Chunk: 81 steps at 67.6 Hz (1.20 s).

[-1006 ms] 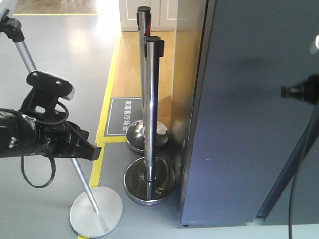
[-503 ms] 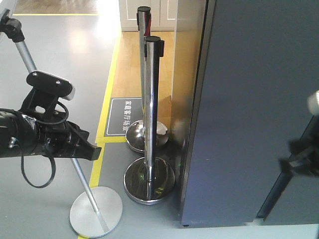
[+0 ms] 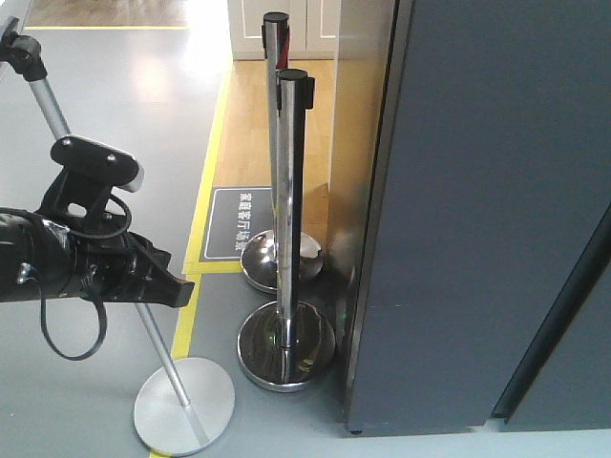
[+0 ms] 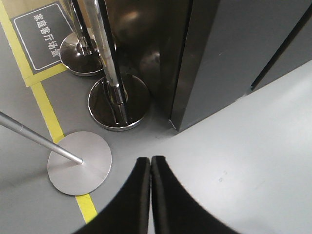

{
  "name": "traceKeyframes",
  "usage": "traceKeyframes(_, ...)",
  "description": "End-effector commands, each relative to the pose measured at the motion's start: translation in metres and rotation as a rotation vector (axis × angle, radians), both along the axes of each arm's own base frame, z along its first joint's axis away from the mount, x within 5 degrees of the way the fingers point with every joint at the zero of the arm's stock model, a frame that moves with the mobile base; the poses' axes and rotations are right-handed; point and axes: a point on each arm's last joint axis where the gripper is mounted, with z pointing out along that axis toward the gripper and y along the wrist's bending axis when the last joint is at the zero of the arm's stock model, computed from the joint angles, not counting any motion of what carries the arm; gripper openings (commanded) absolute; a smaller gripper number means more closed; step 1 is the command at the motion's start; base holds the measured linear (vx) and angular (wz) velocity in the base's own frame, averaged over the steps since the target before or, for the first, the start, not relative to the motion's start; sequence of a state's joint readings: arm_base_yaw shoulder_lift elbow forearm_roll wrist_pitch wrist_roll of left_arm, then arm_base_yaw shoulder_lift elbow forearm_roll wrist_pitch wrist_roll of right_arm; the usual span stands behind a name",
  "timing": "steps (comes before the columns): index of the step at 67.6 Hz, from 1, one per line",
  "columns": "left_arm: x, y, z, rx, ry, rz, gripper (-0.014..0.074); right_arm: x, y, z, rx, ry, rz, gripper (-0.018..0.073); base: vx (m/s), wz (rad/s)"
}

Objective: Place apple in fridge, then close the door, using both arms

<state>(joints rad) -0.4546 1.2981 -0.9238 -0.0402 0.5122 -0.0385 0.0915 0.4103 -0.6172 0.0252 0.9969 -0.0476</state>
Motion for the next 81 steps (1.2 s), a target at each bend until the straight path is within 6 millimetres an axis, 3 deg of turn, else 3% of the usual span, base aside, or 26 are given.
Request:
traceKeyframes(1, 0.001, 0.001, 0.019, -0.052, -0.092, 0.012, -0.0006, -0.006, 0.000, 0.005, 0.010, -0.054, 0.006, -0.0003, 0.00, 0.00)
traceKeyframes(14, 0.001, 0.001, 0.019, -0.052, -0.092, 0.012, -0.0006, -0.015, 0.000, 0.006, 0.018, -0.088, 0.008, -0.0003, 0.00, 0.00)
traceKeyframes(51, -0.001, 0.002, 0.020, -0.054, -0.095, 0.012, -0.0006, -0.016, 0.000, 0.006, 0.017, -0.078, 0.008, -0.0003, 0.00, 0.00)
traceKeyframes(65, -0.022, 0.017, 0.053, -0.107, -0.208, 0.030, -0.0006, -0.016, 0.000, 0.006, 0.018, -0.077, 0.008, -0.0003, 0.00, 0.00)
traceKeyframes(81, -0.050, 0.061, 0.091, -0.158, -0.381, 0.168, -0.0006, -0.016, 0.000, 0.006, 0.018, -0.077, 0.008, -0.0003, 0.00, 0.00)
